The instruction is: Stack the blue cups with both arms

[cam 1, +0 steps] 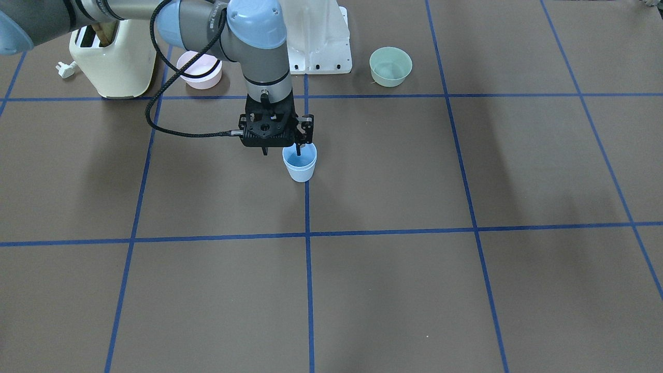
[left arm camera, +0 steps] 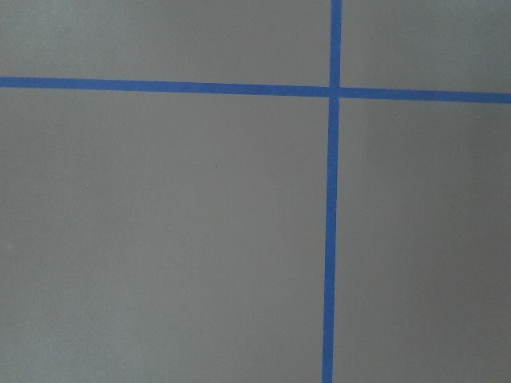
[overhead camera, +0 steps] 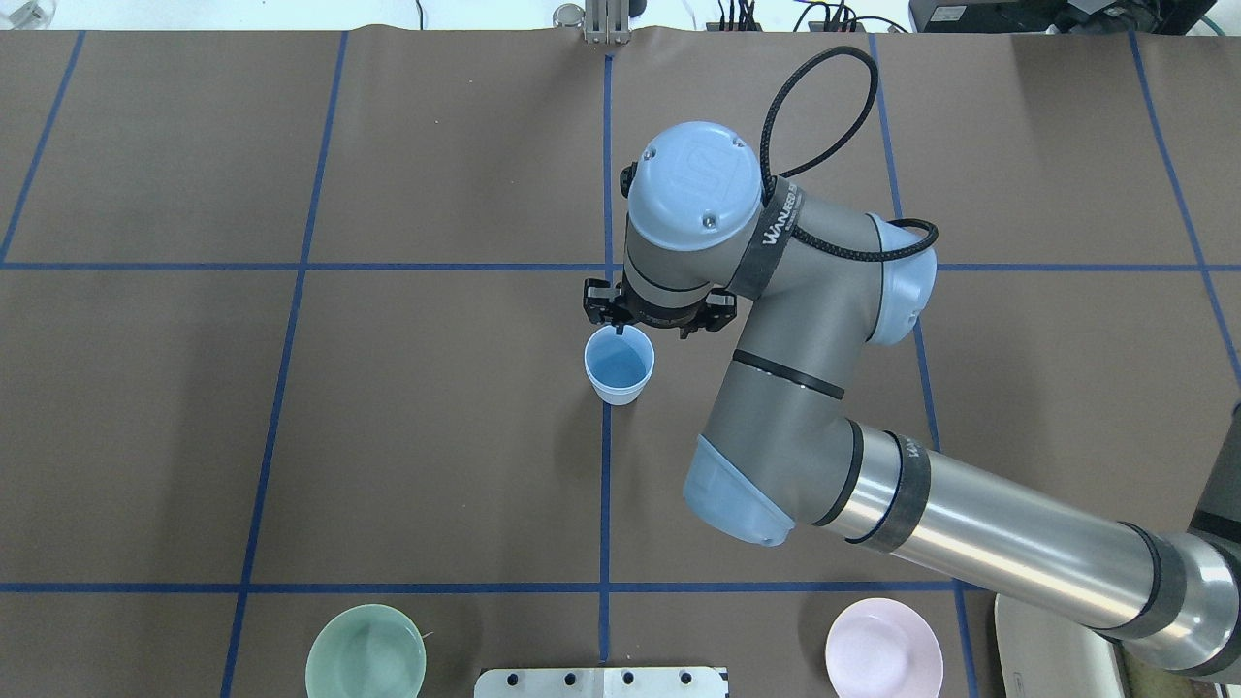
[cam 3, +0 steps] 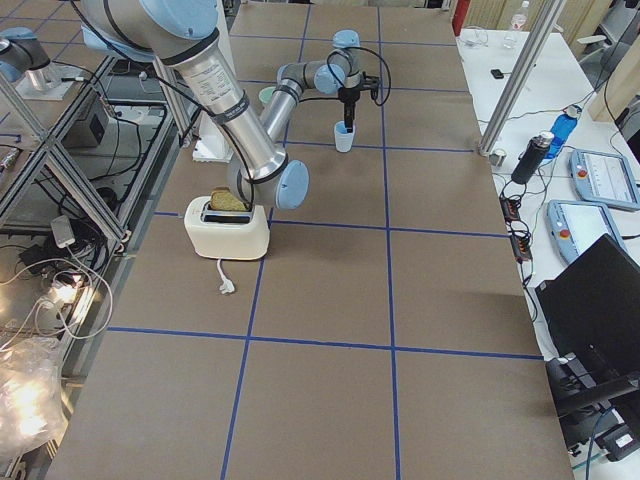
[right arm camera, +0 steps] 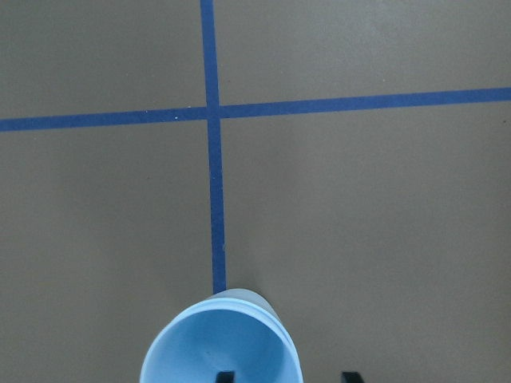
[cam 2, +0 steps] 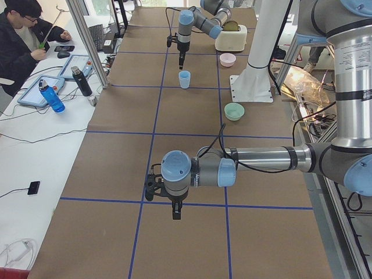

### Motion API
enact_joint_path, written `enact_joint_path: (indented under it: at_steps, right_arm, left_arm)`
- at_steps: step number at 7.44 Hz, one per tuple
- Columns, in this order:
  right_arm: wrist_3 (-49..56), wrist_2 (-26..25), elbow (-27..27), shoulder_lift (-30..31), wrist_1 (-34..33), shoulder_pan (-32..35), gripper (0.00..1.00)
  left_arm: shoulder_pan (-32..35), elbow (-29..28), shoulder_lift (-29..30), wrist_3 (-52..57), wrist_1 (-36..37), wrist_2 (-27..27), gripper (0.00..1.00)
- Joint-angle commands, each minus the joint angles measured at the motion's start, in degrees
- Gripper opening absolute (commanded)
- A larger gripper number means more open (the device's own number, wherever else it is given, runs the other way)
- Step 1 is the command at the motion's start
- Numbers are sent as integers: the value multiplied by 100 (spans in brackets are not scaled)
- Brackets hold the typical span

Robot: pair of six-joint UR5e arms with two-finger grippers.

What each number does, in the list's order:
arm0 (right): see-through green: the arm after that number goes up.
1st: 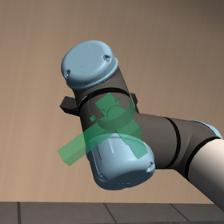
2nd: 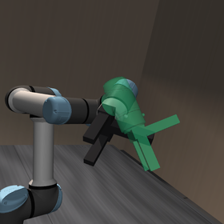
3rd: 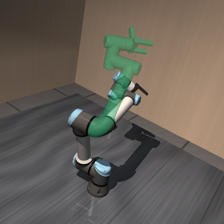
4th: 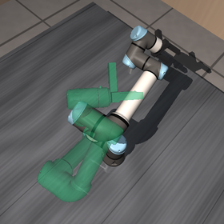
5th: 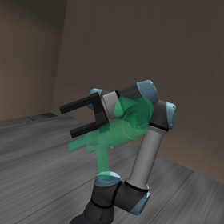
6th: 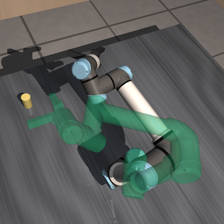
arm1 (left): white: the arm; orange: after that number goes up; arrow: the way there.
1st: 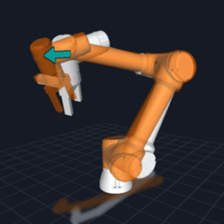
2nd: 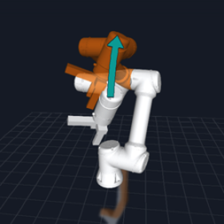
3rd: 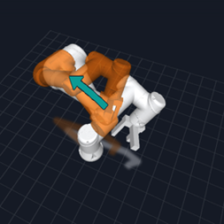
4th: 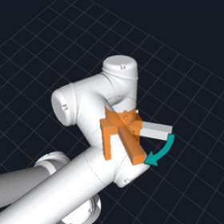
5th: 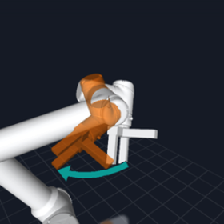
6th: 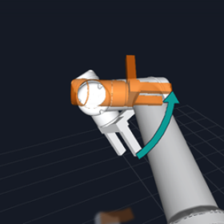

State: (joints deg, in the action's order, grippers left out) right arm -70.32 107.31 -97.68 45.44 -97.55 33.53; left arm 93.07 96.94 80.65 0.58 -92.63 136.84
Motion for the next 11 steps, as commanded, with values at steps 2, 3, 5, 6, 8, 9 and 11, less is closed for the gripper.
enact_joint_path:
  at_steps: [2, 3, 5, 6, 8, 9, 11]
  right_arm:
    - [1829, 1139, -49, 507, 8, 1528, 100]
    - [2769, 1360, -14, 858, 17, 2099, 100]
    - [4457, 1809, 56, 1674, 17, 3163, 100]
    - [5449, 2046, 178, 2009, 8, 3656, 100]
    - [6535, 2321, 259, 2939, 95, 4413, 100]
    - [6696, 2321, 233, 3458, 235, 4825, 100]
    - [6698, 2303, 223, 4233, 482, 5233, 100]
  left_arm:
    - [-8, -53, -14, 30, 78, -105, 99]
    - [-8, -27, -92, 4, 78, -62, 99]
    - [-17, 17, -32, -14, 70, -53, 99]
    - [-17, 122, -110, 55, 17, -52, 99]
    - [-17, 158, -111, 56, 17, -105, 99]
    - [-8, 184, -111, 91, 8, -97, 99]
    - [-17, 228, -120, 91, 8, -96, 99]
